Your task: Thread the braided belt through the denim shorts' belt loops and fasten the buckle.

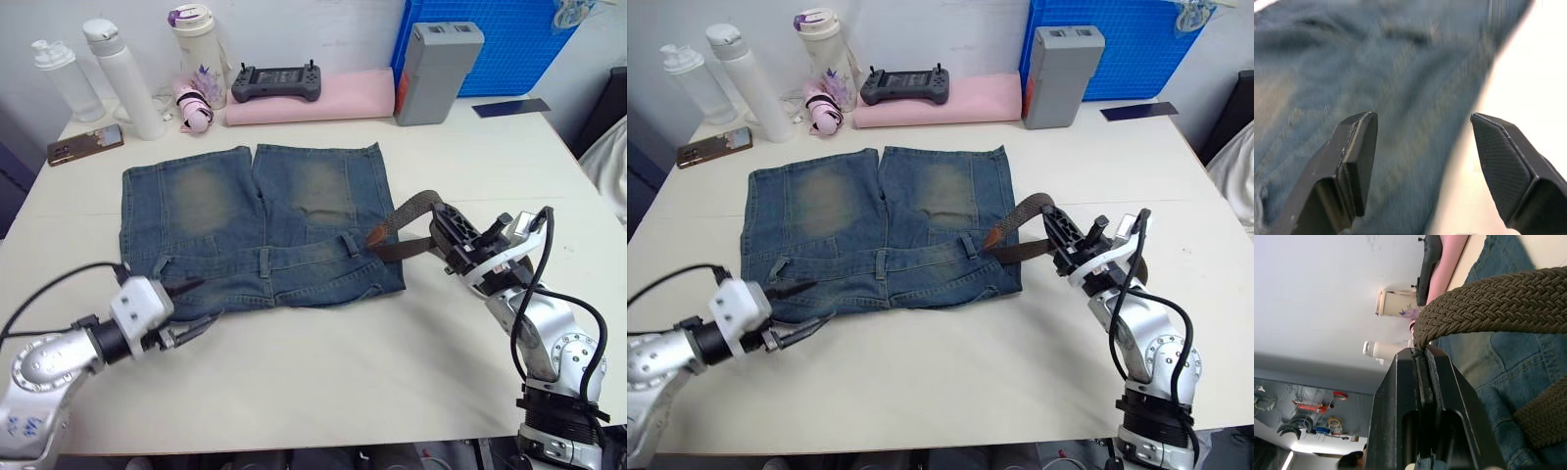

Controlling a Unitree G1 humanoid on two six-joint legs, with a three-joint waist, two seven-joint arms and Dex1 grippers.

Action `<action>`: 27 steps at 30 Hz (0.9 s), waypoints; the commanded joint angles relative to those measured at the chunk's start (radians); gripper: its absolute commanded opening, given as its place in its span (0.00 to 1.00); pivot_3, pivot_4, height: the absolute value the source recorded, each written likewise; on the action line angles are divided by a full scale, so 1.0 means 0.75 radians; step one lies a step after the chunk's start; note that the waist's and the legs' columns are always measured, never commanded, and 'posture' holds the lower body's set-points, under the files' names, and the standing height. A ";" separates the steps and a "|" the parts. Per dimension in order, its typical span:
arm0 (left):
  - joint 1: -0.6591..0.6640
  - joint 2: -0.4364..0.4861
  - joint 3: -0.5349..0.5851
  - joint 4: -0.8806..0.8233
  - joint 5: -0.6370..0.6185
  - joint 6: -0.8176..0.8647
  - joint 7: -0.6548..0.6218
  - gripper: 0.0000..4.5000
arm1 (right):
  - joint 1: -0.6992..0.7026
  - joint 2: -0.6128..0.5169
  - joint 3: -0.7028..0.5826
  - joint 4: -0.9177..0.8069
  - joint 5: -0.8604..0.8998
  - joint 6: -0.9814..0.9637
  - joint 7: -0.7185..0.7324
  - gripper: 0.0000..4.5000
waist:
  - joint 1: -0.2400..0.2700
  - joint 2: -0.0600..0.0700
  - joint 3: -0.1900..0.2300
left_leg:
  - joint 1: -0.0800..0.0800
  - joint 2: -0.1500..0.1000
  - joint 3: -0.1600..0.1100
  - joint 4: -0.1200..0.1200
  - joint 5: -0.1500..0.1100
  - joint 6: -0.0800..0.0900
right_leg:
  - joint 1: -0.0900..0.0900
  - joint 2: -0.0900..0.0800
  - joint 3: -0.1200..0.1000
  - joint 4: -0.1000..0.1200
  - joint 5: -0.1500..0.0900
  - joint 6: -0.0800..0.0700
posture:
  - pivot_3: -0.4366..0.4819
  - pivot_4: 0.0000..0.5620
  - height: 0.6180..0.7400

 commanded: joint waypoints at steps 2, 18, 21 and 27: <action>-0.192 -0.037 -0.018 -0.081 -0.262 0.248 0.053 0.74 | -0.066 0.018 0.043 0.040 -0.084 0.011 0.058 0.00 | -0.004 0.000 0.000 | 0.001 -0.003 0.000 0.000 0.000 0.000 | 0.000 0.000 0.000 0.000 0.000 0.000 | 0.48 0.27 1.00; -0.380 -0.246 -0.273 -0.044 -0.101 0.260 0.109 0.74 | -0.141 0.090 0.122 0.145 -0.512 0.030 0.230 0.00 | -0.005 0.000 0.000 | 0.000 -0.006 0.002 0.000 0.001 -0.001 | 0.000 0.003 -0.001 0.000 0.000 0.000 | 0.48 0.27 1.00; -0.375 -0.253 -0.266 -0.048 -0.098 0.262 0.108 0.74 | -0.159 0.100 0.063 0.155 -0.511 0.015 0.233 0.00 | -0.005 0.000 0.000 | 0.000 -0.005 0.002 0.000 0.001 -0.001 | 0.000 0.003 -0.001 0.000 0.000 0.000 | 0.48 0.27 1.00; -0.372 -0.259 -0.262 -0.046 -0.084 0.256 0.102 0.74 | -0.174 0.061 0.039 0.152 -0.620 0.003 0.306 0.00 | -0.003 0.000 0.000 | 0.000 -0.005 0.001 0.000 0.001 -0.001 | 0.000 0.003 -0.001 0.000 0.000 0.000 | 0.48 0.27 1.00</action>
